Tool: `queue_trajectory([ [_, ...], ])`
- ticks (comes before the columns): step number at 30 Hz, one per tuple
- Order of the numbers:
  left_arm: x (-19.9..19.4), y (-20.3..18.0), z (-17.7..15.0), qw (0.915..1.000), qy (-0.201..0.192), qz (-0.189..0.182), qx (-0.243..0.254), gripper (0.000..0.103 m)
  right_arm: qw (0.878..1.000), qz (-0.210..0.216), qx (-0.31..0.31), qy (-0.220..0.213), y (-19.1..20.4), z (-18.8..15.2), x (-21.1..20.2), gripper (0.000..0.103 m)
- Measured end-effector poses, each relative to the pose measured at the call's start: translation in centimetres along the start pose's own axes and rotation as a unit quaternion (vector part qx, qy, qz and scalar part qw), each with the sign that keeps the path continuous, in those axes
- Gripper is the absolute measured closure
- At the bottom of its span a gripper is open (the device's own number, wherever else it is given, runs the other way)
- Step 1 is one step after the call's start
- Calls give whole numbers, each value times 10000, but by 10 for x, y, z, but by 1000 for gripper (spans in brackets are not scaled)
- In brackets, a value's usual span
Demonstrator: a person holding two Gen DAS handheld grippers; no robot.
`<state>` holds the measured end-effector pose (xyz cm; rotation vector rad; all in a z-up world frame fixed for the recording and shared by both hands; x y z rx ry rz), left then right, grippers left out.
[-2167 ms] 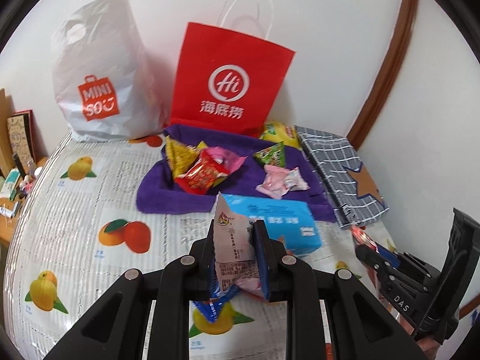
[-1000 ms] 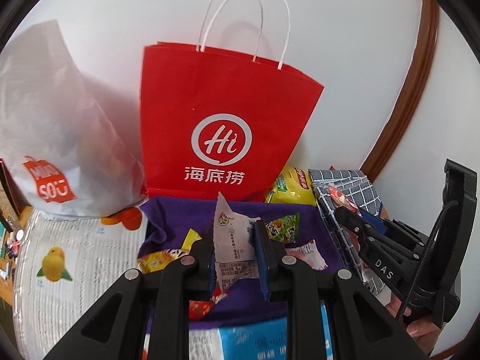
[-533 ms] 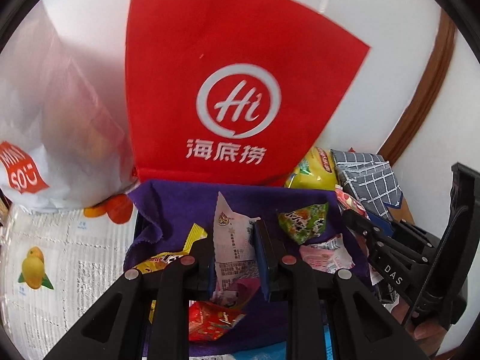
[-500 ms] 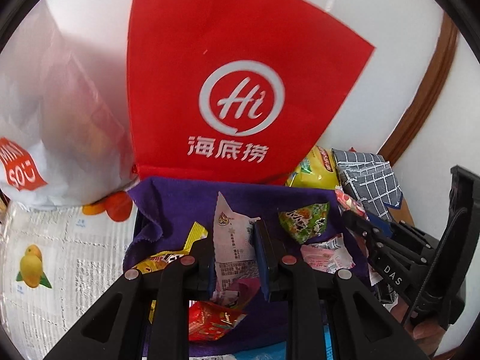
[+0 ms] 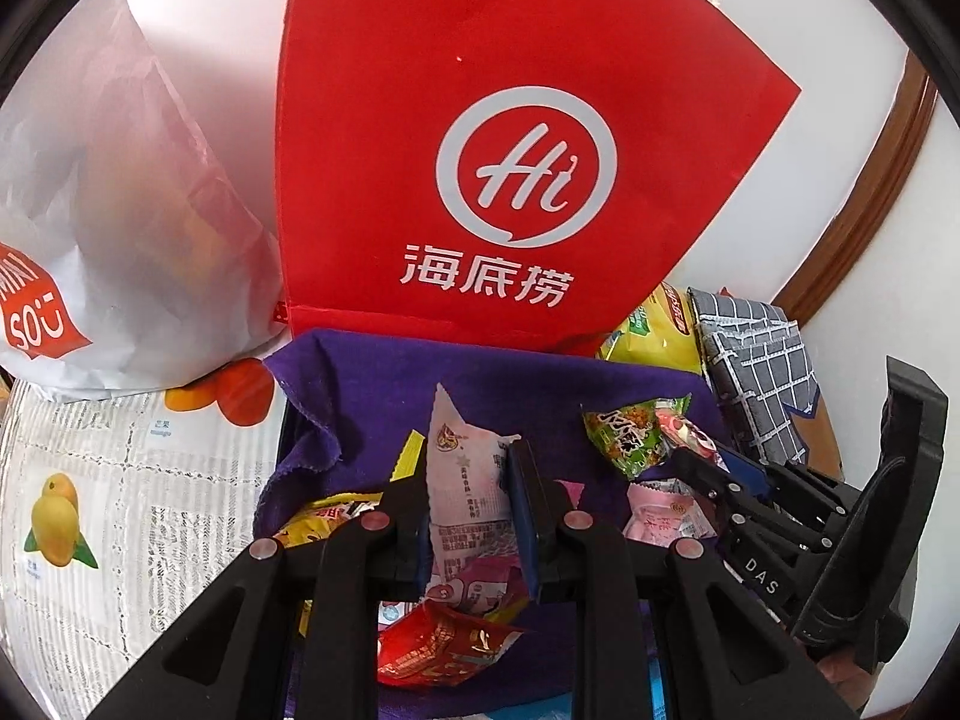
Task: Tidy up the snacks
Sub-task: 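Open both tools to drop the bar and packet onto the towel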
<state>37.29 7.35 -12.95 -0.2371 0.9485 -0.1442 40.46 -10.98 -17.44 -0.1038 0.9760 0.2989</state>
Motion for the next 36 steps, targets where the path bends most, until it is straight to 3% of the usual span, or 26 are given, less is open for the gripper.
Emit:
queue_trajectory([
  [36,17,-12,-7,9992,327,9,211,79,9995,-175,-154,198,0,1,4,76],
])
Point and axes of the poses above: each gripper's, at about its wrist camera, not at the fingertips, and x roughly the way its jaws point, y to its left, z to its top, the point moved 2 cm from there along x, roughly the way its jaws point, and after that the axes turned 4 degrees about y, right-handed, at the moved point
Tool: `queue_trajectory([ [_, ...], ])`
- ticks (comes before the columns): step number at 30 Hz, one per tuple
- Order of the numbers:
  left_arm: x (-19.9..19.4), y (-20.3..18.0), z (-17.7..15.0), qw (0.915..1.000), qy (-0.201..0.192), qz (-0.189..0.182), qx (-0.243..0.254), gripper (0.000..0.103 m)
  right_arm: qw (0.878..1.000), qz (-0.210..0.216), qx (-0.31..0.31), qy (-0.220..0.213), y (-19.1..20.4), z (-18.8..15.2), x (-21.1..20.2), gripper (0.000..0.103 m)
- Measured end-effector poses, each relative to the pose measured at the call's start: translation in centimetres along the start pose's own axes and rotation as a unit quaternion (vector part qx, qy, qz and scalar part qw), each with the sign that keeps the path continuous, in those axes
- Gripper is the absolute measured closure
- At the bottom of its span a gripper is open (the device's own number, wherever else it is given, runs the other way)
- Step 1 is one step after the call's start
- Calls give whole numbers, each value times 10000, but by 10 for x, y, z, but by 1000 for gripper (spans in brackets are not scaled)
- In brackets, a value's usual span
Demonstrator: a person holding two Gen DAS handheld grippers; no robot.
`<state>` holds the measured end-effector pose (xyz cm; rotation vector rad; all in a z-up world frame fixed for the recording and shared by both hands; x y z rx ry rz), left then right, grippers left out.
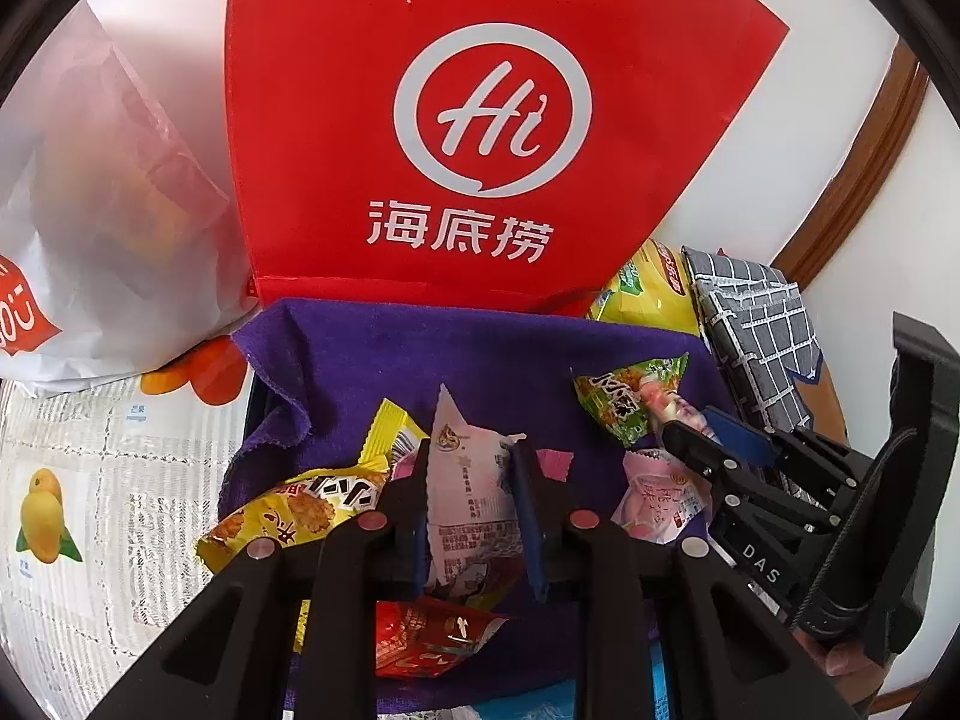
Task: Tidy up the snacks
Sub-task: 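Open both tools to drop the bar and packet onto the towel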
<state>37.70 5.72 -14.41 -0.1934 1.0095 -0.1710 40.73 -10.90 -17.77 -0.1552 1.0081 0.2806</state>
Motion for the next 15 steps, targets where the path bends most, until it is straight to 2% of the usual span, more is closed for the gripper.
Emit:
queue_trajectory([
  [3,1,-1,0,10000,16,-12,15,79,10000,-9,23,-41,-1,1,-5,71],
  [12,-2,-6,0,10000,13,16,39,78,9996,-36,124,-233,-6,5,-25,66],
  [14,-6,-7,0,10000,6,17,46,74,9994,-37,154,-295,-7,6,-32,66],
  [15,-9,-7,0,10000,-8,22,33,68,9994,-38,163,-316,-7,7,-36,66],
])
Point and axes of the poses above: each gripper's, at about its wrist camera, not at the fingertips, and x roughly the way its jaws point, y to its left, z to its top, the point moved 2 cm from there along x, roughly the way its jaws point, and after that the axes turned 4 degrees about y, right-handed, at the moved point
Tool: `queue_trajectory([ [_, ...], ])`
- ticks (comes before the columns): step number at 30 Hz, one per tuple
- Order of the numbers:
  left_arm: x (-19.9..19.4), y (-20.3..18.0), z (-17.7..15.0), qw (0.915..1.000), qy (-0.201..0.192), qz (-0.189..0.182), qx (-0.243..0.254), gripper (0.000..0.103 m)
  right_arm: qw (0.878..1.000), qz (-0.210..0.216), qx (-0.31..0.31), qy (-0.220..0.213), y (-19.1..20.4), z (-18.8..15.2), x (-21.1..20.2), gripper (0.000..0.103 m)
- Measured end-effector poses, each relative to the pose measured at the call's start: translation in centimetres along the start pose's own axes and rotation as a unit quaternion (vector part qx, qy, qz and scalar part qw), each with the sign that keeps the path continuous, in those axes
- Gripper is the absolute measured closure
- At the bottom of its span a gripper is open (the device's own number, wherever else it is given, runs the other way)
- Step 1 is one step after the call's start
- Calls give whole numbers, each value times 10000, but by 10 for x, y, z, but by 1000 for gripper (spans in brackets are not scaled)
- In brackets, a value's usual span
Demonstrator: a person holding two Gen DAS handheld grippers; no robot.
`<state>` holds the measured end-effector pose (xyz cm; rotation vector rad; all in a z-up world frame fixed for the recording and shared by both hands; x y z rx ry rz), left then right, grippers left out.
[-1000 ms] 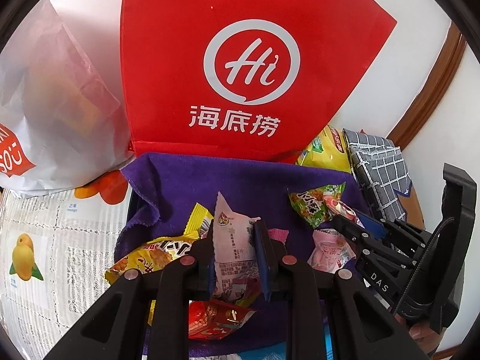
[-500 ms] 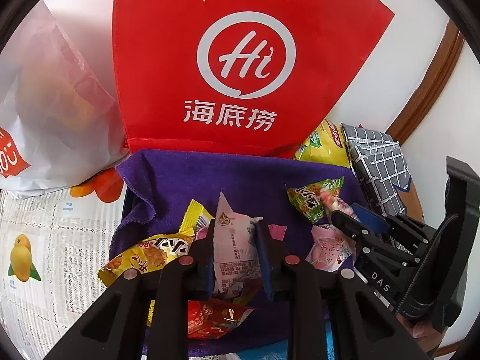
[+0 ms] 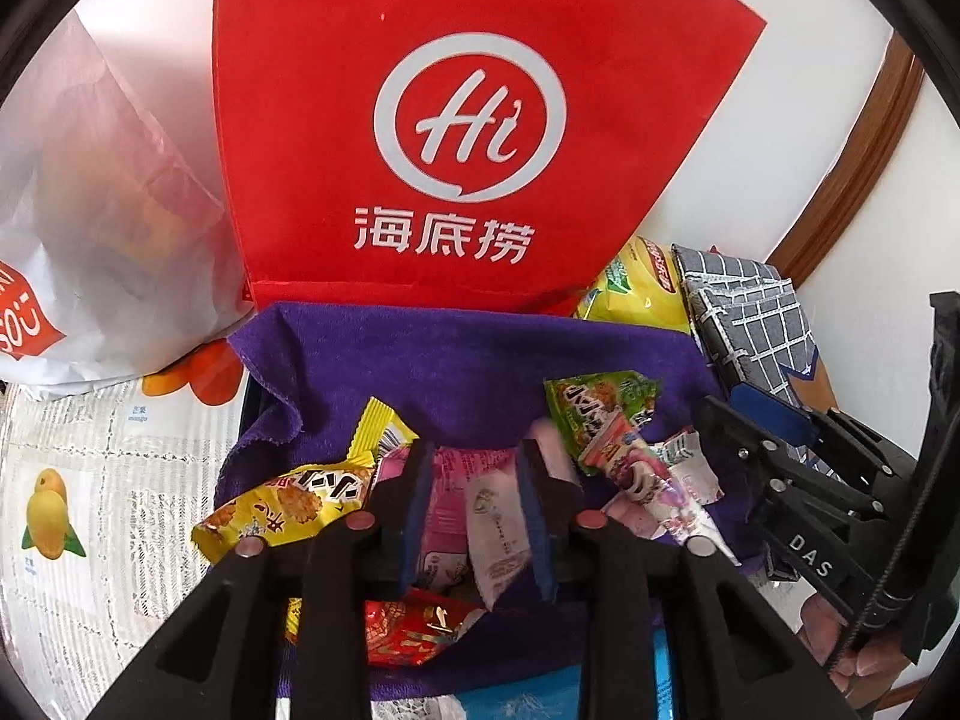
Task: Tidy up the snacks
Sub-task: 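Open both tools to drop the bar and packet onto the towel, then withdraw both tools from the towel toward the snacks beside the tissue pack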
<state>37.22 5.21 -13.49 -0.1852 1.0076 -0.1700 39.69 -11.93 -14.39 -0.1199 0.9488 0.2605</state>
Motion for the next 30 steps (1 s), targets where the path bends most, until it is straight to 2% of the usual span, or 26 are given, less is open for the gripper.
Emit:
queue_trajectory([
  [1,-3,-1,0,10000,-8,-2,-5,61,10000,-4,11,-43,0,1,-5,66],
  [3,-10,-2,1,10000,-36,-18,11,58,9999,-16,12,-124,2,2,-15,66],
  [8,-35,-9,1,9995,-289,-76,84,55,9992,-101,94,-373,4,-3,-40,60],
  [13,-63,-20,-3,9985,-478,-48,257,55,9992,-175,189,-297,5,-22,-63,60],
  [19,-100,-26,-29,9971,-620,29,445,53,9976,-486,173,-451,10,-54,-92,60],
  [24,-118,-13,-57,9975,-585,138,372,53,9992,25,399,-19,14,-85,-96,60],
  [30,-133,7,-98,9982,-515,246,201,50,9988,313,356,105,35,-118,-106,59],
])
Point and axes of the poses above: each gripper's, at about its wrist camera, not at the fingertips, and x roughly the way its jaws point, y to its left, z to its top, the point moved 2 cm from there along x, roughly the way its jaws point, and after that the axes turned 4 degrees about y, right-handed, at the moved point
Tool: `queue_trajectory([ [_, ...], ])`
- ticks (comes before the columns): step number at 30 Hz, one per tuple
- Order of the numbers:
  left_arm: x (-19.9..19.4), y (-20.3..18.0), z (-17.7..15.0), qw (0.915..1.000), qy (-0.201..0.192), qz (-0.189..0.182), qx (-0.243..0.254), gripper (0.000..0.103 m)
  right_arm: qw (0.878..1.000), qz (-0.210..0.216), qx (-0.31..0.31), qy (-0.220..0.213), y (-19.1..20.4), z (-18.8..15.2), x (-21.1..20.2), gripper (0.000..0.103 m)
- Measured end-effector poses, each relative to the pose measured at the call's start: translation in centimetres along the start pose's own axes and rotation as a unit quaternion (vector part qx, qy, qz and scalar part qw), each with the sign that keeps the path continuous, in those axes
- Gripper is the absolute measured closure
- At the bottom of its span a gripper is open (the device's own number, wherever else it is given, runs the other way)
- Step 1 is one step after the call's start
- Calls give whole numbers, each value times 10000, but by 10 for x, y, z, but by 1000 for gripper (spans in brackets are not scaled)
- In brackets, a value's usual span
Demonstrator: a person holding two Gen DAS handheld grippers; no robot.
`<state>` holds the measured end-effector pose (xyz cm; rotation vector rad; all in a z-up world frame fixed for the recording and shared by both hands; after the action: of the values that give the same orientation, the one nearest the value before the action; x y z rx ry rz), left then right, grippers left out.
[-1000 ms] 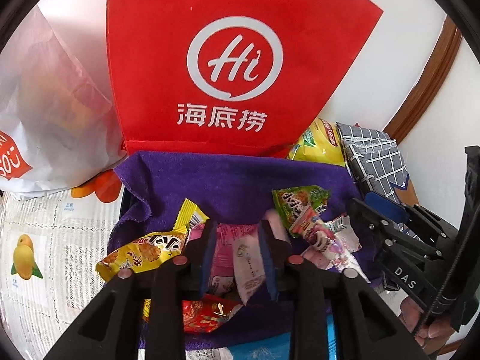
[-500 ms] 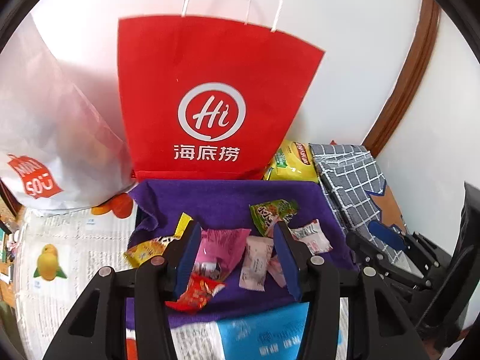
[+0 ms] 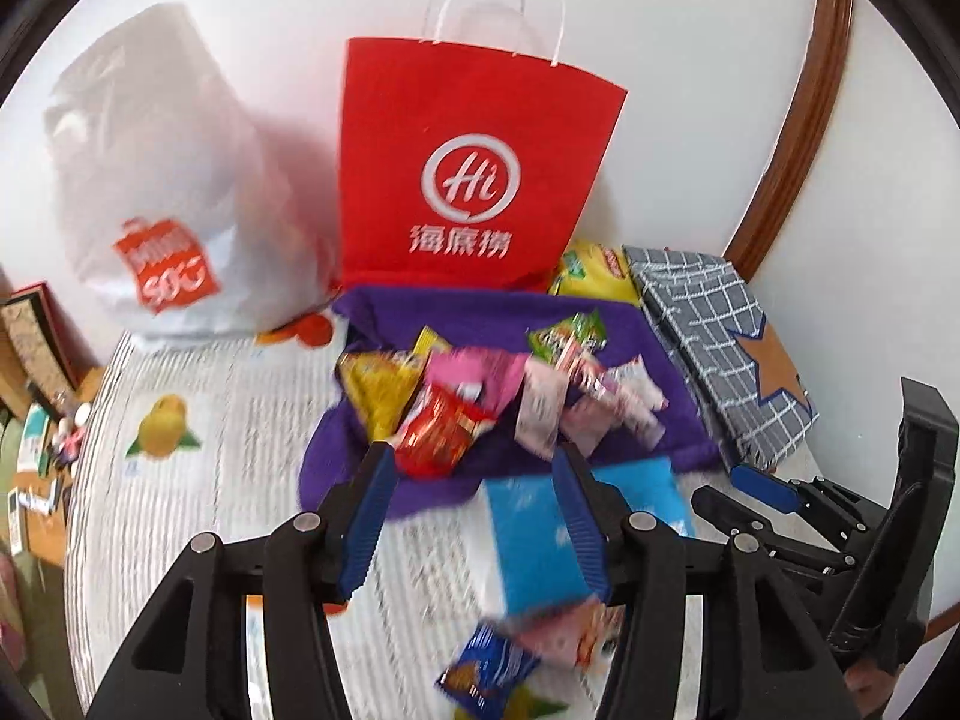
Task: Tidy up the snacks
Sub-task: 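Withdraw both tools from the towel toward the snacks beside the tissue pack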
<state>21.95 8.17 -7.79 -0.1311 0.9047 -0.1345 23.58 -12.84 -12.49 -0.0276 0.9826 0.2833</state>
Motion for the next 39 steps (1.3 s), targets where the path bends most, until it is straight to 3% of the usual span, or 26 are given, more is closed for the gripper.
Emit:
queue_trajectory([
  [13,-24,28,-49,9997,1,49,-227,48,9997,141,-174,79,37,-39,-6,55],
  [39,-3,45,-65,9991,246,18,-356,48,9981,287,-484,261,61,-49,24,54],
])
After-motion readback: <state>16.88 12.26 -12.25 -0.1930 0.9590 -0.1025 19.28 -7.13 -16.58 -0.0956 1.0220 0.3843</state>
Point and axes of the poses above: each gripper's, at about its wrist camera, not at the fingertips, and x roughly the way its jaws point, y to its left, z to its top, the point moved 2 cm from there along x, roughly the way its jaws point, and after that the axes turned 4 degrees about y, right-handed, at the moved point
